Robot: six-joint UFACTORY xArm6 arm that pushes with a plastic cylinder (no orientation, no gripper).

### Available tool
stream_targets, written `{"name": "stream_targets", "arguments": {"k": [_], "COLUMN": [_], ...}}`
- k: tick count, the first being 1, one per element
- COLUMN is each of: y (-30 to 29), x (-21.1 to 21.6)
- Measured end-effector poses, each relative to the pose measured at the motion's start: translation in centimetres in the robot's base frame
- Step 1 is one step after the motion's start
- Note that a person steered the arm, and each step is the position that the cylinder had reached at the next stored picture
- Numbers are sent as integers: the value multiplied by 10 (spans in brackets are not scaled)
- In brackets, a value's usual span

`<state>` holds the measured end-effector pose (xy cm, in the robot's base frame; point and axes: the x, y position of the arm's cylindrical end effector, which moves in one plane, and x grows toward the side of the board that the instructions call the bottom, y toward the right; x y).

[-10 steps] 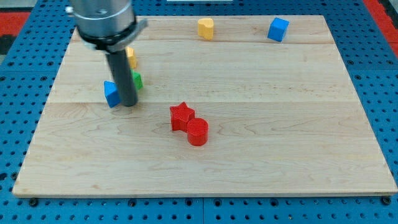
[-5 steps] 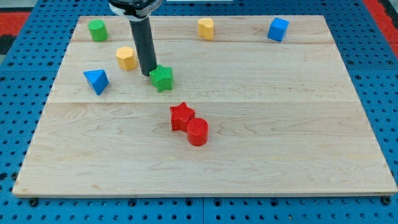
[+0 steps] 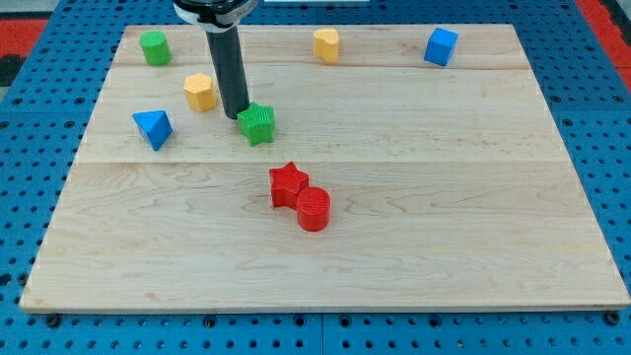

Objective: Place the green star bottom right to the yellow hexagon

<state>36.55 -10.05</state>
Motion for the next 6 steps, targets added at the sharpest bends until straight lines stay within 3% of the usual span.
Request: {"name": "stream_targets", "arguments": {"k": [6], "y": [-18], "x": [0]}}
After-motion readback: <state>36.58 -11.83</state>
